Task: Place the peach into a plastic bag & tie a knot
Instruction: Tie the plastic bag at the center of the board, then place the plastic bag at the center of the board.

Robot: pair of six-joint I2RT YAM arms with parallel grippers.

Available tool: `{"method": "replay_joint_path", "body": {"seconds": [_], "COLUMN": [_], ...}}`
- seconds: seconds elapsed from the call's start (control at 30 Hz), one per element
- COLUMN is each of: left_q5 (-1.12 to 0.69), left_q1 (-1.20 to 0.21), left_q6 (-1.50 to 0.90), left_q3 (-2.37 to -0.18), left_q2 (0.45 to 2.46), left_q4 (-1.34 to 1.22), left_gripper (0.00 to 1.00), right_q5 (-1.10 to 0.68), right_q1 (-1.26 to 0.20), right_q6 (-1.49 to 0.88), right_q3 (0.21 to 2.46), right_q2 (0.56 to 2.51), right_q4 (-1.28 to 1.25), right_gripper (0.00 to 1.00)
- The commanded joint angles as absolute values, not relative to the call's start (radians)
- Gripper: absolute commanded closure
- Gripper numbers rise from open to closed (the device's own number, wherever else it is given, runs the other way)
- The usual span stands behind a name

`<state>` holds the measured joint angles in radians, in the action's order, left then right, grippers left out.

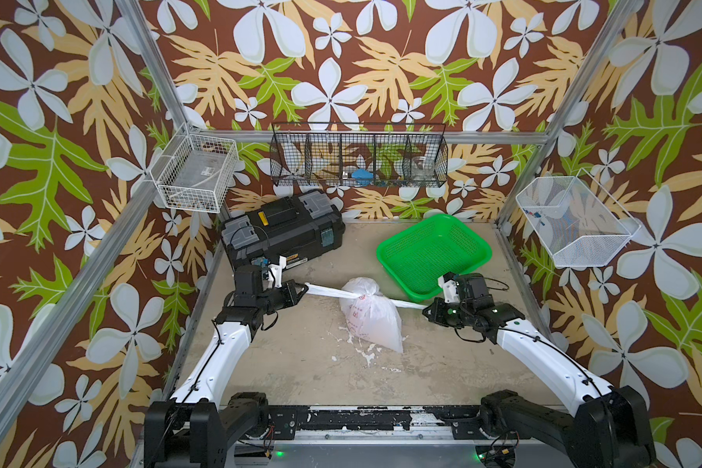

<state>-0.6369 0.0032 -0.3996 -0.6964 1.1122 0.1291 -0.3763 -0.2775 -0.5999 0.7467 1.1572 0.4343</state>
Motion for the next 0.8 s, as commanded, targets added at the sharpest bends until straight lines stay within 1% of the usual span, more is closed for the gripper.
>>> {"method": "replay_joint_path", "body": {"seconds": [0.0,0.03,0.07,0.1,0.13,0.17,0.2,0.23,0.3,0.33,0.4,0.43,0.47,0.5,0.57,0.63,0.7,0.77], "left_q5": [-0.512,-0.551,-0.579,-0.584,-0.566,-0.52,-0.44,-0.298,-0.07,0.024,0.123,0.143,0.132,0.092,-0.013,-0.004,0.139,0.346], "left_q1": [0.026,0.023,0.016,0.008,0.0,0.0,0.0,0.003,0.015,0.017,0.017,0.017,0.016,0.016,0.002,-0.031,-0.069,-0.098], "left_q6": [-0.43,-0.446,-0.458,-0.455,-0.439,-0.419,-0.396,-0.365,-0.328,-0.312,-0.303,-0.306,-0.301,-0.284,-0.25,-0.218,-0.142,-0.065], "left_q3": [-0.724,-0.737,-0.76,-0.787,-0.825,-0.865,-0.908,-0.948,-0.974,-0.992,-1.012,-1.018,-1.033,-1.047,-1.102,-1.118,-1.103,-1.104], "left_q2": [1.124,1.126,1.127,1.127,1.128,1.13,1.128,1.121,1.093,1.096,1.107,1.114,1.127,1.145,1.209,1.232,1.213,1.193], "left_q4": [0.026,0.015,0.006,0.013,0.042,0.091,0.14,0.203,0.244,0.268,0.267,0.247,0.233,0.226,0.274,0.331,0.358,0.386], "left_gripper": [1.0,0.96,0.86,0.75,0.62,0.52,0.47,0.41,0.29,0.27,0.26,0.2,0.09,0.0,0.0,0.0,0.0,0.0], "right_q5": [-0.159,-0.179,-0.249,-0.309,-0.384,-0.434,-0.44,-0.432,-0.387,-0.353,-0.275,-0.222,-0.153,-0.089,0.004,0.044,0.062,0.071], "right_q1": [-0.323,-0.354,-0.375,-0.382,-0.382,-0.38,-0.375,-0.367,-0.318,-0.279,-0.203,-0.167,-0.148,-0.146,-0.146,-0.145,-0.145,-0.145], "right_q6": [-0.582,-0.568,-0.542,-0.532,-0.521,-0.514,-0.503,-0.481,-0.446,-0.443,-0.473,-0.5,-0.52,-0.527,-0.531,-0.524,-0.504,-0.488], "right_q3": [0.824,0.86,0.902,0.942,0.981,1.014,1.043,1.072,1.102,1.102,1.08,1.049,1.016,0.987,0.958,0.969,0.989,1.0], "right_q2": [1.167,1.167,1.174,1.184,1.197,1.205,1.209,1.206,1.19,1.181,1.168,1.16,1.151,1.148,1.161,1.197,1.229,1.251], "right_q4": [0.551,0.538,0.521,0.525,0.524,0.523,0.534,0.541,0.541,0.523,0.465,0.405,0.336,0.276,0.19,0.163,0.163,0.159], "right_gripper": [1.0,1.0,0.96,0.81,0.64,0.54,0.48,0.43,0.38,0.37,0.37,0.34,0.31,0.29,0.27,0.27,0.27,0.27]}}
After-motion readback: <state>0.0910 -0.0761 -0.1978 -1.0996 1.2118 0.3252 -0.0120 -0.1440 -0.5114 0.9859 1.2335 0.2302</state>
